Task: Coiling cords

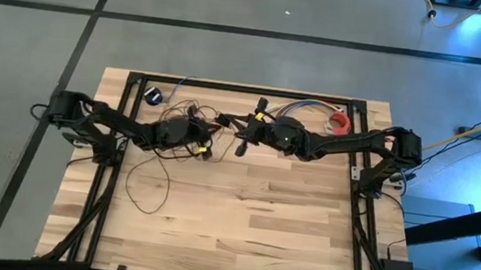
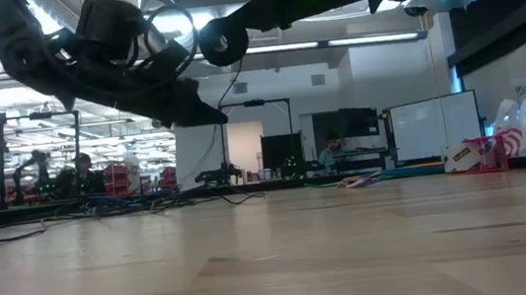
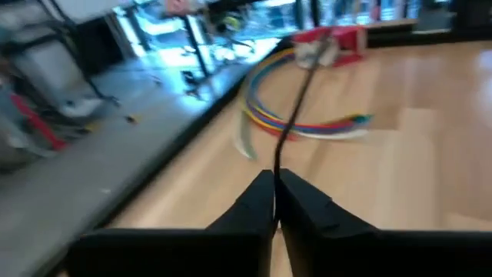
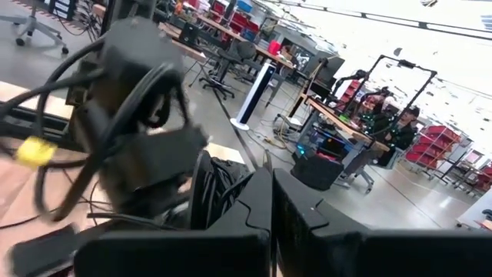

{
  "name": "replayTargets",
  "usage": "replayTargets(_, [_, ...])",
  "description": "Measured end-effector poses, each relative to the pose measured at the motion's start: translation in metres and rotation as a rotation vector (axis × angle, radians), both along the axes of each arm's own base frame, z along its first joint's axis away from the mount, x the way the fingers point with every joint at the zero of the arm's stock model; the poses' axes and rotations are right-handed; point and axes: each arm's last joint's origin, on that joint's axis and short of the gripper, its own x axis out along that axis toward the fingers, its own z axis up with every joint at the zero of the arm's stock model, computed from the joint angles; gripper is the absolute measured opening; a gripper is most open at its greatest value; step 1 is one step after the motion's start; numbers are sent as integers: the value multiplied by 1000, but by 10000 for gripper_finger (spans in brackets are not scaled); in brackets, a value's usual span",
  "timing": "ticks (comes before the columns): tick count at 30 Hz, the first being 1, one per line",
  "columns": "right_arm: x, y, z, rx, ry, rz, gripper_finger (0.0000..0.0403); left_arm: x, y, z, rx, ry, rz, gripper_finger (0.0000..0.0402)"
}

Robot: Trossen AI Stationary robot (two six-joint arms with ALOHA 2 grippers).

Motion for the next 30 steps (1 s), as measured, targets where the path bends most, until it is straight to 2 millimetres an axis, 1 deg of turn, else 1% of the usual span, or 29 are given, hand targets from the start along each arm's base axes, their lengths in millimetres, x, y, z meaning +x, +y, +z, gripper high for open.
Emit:
replayTargets(5, [0,3,-2,-29,31,6,7,-10,5,18,109,27,70,13])
replayTargets(8, [1,7,-1,-48,35,15,7,-20,5,32,126,32,80,4])
replayTargets(10, [1,7,-2,-48,38,16,7,-27,3,43,125,18,81,6])
replayTargets(14, [0,6,-4,-55,71,-18,7,-43,-5,63,118,-34,64,5])
replayTargets(16, [1,4,-7,-70,95,-62,7,-50,-10,71,112,-55,45,3])
replayTargets(19, [2,4,-9,-79,99,-67,7,-57,-17,81,107,-103,19,6])
replayTargets(24, [14,2,-10,-78,113,-100,7,-59,-23,87,83,-162,-32,3])
replayTargets(27, [27,1,-18,-80,151,-95,7,-57,-23,85,54,-170,-45,5])
replayTargets(30, [39,-1,-24,-82,180,-143,7,-57,-22,82,43,-156,-41,5])
